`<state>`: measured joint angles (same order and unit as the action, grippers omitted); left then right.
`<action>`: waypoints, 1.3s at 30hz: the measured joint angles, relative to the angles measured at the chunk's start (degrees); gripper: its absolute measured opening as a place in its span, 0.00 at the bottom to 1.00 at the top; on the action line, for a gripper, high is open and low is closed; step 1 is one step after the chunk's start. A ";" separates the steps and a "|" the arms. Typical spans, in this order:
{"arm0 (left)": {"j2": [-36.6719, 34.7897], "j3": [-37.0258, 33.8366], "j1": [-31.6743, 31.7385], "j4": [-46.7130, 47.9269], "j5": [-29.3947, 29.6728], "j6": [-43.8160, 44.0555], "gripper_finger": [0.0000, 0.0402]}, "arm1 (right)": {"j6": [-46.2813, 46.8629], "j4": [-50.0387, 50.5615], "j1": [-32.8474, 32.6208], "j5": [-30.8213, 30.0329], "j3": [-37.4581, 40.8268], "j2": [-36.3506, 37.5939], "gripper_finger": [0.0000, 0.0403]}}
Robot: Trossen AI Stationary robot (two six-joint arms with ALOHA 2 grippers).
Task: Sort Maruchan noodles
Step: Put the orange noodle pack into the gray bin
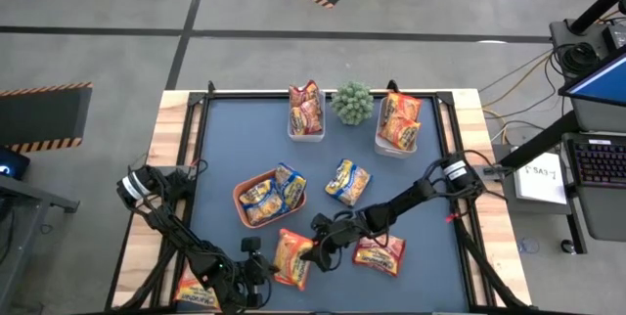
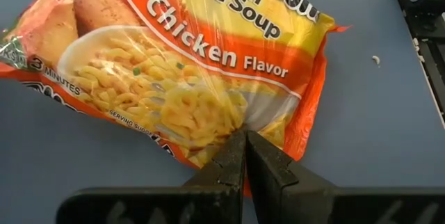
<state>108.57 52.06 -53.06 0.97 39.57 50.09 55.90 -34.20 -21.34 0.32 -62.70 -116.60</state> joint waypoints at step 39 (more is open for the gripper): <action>-22.06 0.74 -1.51 13.32 12.27 -15.94 0.00 | -20.26 21.00 1.78 -3.08 0.39 20.56 0.31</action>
<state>86.51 52.80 -54.57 14.29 51.84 34.14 35.64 -13.20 -19.56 -2.76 -62.30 -96.04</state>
